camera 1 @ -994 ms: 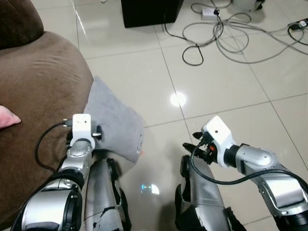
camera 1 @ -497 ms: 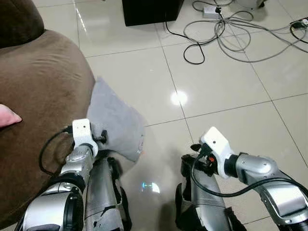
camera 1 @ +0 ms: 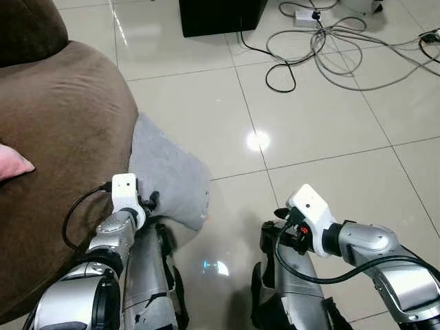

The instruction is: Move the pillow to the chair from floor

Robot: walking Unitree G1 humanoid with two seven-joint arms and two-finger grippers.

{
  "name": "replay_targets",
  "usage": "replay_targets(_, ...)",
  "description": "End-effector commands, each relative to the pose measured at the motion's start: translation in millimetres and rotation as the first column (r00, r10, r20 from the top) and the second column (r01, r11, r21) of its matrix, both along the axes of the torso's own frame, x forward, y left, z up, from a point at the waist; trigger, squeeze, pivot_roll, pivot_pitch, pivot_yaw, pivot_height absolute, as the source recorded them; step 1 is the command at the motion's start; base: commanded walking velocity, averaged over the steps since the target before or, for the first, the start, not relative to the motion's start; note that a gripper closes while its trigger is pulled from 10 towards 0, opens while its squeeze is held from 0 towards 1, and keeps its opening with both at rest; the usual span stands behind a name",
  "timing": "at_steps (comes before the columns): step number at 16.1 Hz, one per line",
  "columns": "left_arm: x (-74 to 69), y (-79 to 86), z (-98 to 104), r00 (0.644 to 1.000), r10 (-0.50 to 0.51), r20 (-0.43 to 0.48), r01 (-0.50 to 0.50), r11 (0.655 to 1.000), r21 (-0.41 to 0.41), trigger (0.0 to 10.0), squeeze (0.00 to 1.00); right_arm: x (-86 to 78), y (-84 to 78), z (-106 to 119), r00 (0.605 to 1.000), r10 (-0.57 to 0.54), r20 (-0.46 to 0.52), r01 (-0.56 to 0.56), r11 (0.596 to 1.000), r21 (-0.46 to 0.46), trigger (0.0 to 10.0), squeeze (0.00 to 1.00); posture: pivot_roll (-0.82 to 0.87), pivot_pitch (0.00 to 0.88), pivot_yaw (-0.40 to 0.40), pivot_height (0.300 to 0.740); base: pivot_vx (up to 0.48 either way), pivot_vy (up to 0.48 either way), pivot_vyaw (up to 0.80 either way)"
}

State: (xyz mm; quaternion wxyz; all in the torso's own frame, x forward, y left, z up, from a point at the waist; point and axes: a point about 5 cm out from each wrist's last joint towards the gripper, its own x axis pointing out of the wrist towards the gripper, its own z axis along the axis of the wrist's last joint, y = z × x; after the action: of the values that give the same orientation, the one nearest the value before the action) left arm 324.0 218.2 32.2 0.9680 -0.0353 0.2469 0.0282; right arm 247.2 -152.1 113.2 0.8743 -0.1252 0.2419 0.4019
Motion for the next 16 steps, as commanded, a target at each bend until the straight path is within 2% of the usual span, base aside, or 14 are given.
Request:
replay_targets(1, -11.2, -3.7, -14.2, 0.998, -0.028, -0.053, 0.028, 1.000, -0.004, 0.0, 0.00, -3.2, -1.9, -5.2, 1.000, 0.012, -0.025, -0.012, 1.000, 0.006, 10.0, 0.00, -0.13, 0.342, -0.026, 0.550, 0.000, 0.000, 0.00)
replay_targets(16, -7.4, -4.9, -9.0, 0.999, -0.046, -0.012, 0.046, 0.999, -0.023, 0.0, 0.00, 4.9, -3.4, -9.1, 1.000, 0.005, -0.010, -0.004, 1.000, 0.011, 10.0, 0.00, -0.13, 0.311, -0.023, 0.550, 0.000, 0.000, 0.00)
